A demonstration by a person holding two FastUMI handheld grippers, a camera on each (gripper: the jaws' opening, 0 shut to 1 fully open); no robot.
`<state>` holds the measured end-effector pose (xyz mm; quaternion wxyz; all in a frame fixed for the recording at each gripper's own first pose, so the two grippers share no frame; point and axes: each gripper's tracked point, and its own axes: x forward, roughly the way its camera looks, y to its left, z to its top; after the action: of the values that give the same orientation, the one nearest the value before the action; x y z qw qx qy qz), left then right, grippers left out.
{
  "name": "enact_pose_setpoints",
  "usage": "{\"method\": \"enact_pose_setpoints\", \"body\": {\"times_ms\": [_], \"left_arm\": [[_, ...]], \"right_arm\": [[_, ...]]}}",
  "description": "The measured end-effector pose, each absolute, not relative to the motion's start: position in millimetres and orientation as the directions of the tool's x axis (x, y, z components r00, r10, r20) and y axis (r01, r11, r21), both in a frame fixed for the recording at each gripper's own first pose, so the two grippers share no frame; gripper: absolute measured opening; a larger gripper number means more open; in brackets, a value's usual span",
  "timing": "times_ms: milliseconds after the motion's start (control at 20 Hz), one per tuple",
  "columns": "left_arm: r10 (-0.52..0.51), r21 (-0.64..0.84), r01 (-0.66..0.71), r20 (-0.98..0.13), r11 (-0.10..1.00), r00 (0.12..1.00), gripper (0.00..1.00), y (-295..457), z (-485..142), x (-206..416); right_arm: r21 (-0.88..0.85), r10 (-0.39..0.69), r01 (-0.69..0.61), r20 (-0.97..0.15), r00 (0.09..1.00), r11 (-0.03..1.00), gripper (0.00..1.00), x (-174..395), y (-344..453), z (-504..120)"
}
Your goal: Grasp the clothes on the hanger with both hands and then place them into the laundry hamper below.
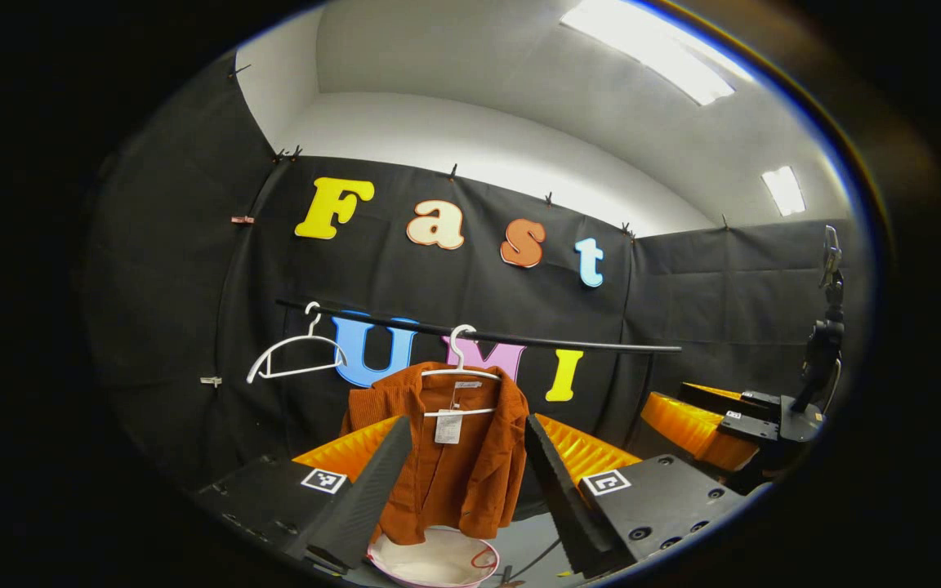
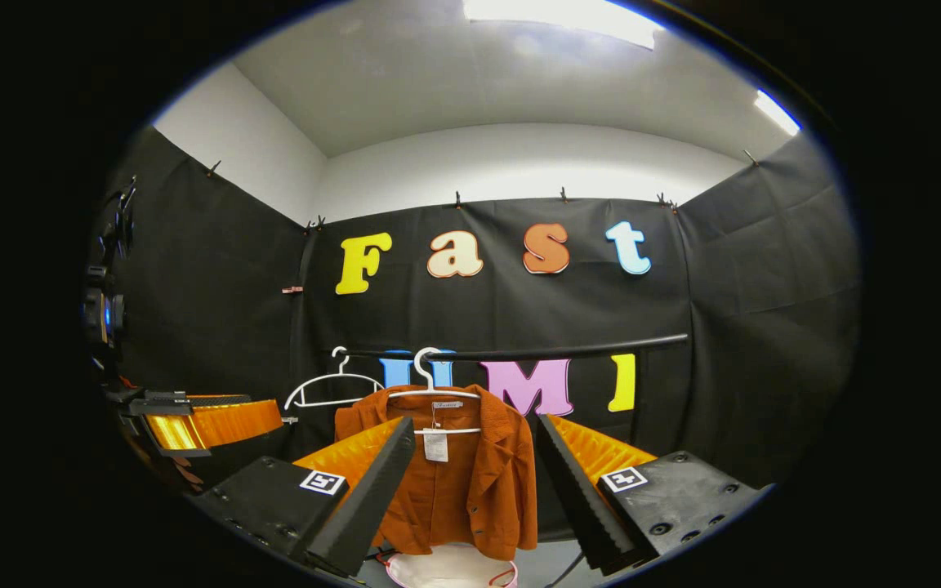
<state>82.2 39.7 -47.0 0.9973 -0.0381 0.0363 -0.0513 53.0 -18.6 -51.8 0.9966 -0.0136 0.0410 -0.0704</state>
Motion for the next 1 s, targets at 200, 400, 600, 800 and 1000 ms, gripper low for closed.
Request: {"method": "enact_pose_setpoints", "body": {"times_ms": [200,400,600,800,1000], "left_arm": [[-0.072,-0.055,0.069,-0.054,0.996,0.996,0.89,53.1,-58.4,121.0],[-0.003,-0.034,0.001,-0.065,0.999,0.998,0.89,74.0,-79.5,172.2],[0.093,-0.036,-0.096,-0.083,0.995,0.992,0.89,105.8,-114.6,215.1],[0.087,-0.072,-0.097,-0.132,0.993,0.987,0.89,124.1,-157.2,252.1],[0.1,-0.078,-0.111,-0.13,0.991,0.986,0.89,140.2,-173.7,269.0]], "right_arm": [[-0.024,-0.111,0.11,-0.033,0.993,0.994,0.98,98.3,-23.7,-67.0],[-0.021,-0.067,0.066,-0.04,0.997,0.998,0.98,149.6,-33.7,-101.7],[-0.009,-0.028,0.028,-0.106,0.994,1.0,0.98,189.6,-46.0,-152.6],[-0.016,0.004,-0.007,-0.17,0.985,1.0,0.98,219.2,-57.7,-193.2],[-0.022,0.044,-0.049,-0.195,0.98,0.999,0.98,235.1,-65.1,-209.1]]}}
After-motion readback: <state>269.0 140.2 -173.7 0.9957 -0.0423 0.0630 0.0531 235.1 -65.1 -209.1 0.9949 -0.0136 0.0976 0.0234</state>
